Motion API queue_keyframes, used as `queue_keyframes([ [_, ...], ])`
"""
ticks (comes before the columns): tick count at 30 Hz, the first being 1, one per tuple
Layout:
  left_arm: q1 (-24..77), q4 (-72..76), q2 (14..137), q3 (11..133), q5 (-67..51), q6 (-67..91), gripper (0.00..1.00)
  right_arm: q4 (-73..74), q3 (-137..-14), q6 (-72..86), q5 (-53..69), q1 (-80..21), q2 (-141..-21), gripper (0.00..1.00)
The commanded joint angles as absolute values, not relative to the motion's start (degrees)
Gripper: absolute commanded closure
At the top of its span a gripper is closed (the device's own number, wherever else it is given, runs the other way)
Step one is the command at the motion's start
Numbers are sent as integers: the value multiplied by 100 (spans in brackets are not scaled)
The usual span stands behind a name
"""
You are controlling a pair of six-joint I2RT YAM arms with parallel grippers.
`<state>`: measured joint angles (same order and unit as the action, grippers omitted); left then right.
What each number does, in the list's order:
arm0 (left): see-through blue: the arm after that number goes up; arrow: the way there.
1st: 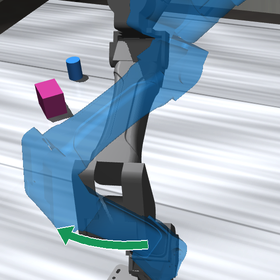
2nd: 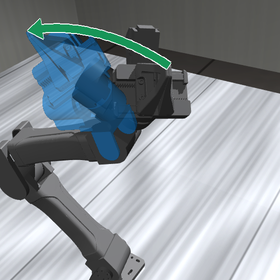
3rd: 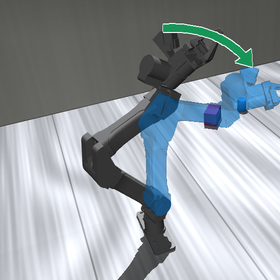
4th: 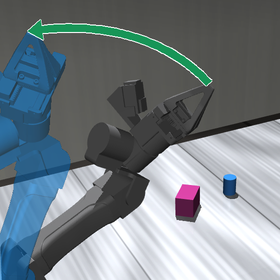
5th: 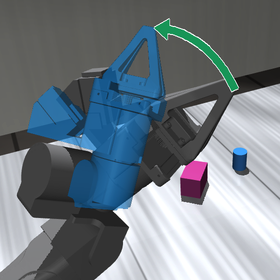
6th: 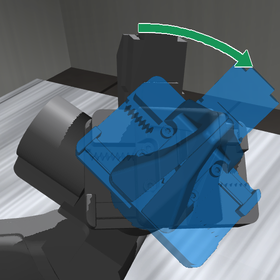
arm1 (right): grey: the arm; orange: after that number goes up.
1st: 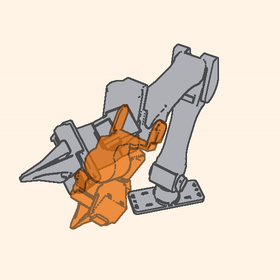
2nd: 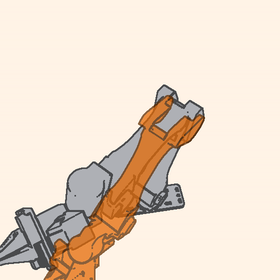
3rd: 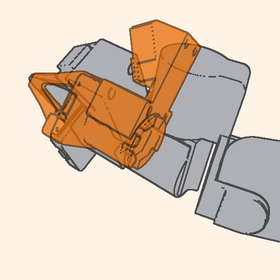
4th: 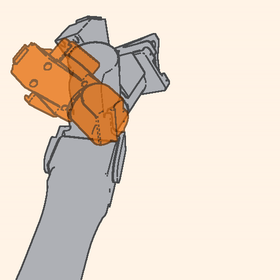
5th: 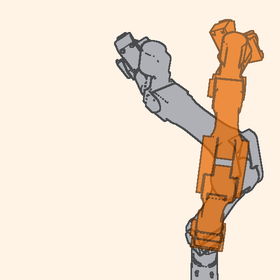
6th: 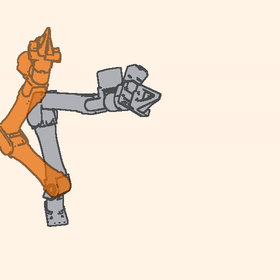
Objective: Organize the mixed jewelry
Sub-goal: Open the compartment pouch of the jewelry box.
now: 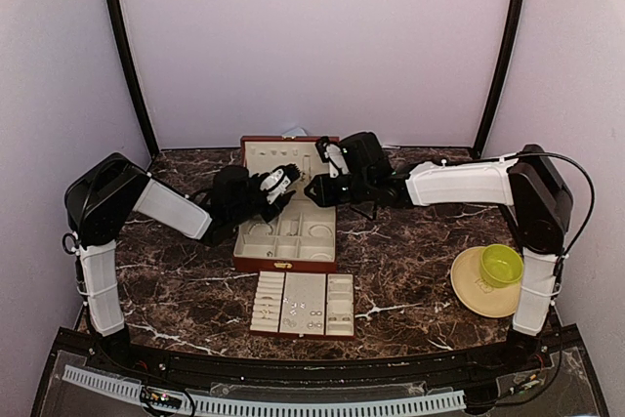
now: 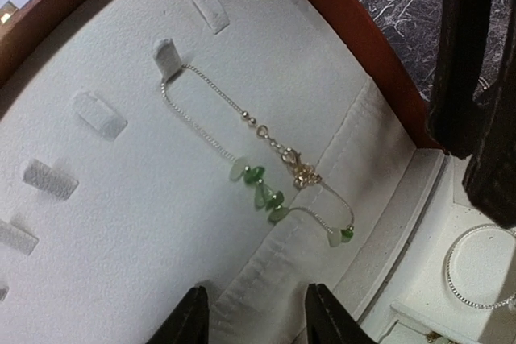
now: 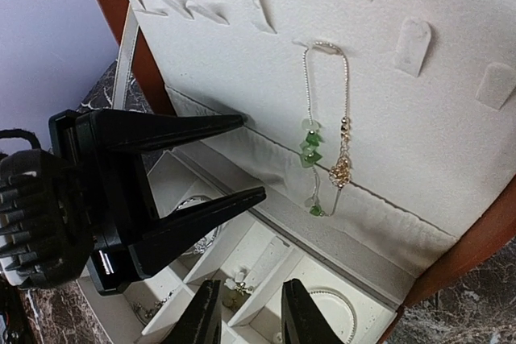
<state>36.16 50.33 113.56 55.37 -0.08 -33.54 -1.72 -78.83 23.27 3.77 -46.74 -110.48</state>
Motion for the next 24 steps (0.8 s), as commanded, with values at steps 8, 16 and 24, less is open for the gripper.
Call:
queue_keyframes([
  [8,3577,5150,11488,5827,14,-3606,55,-442,-7787,2429,483,-4720,-11123,73],
  [16,3542,5015,11654,5814,18,-3543,54,-500,-7752,2462,529,-4732,-11087,73],
  [24,3538,5037,11740,5756,56,-3479,63,-527,-7760,2509,527,-4738,-11126,73],
])
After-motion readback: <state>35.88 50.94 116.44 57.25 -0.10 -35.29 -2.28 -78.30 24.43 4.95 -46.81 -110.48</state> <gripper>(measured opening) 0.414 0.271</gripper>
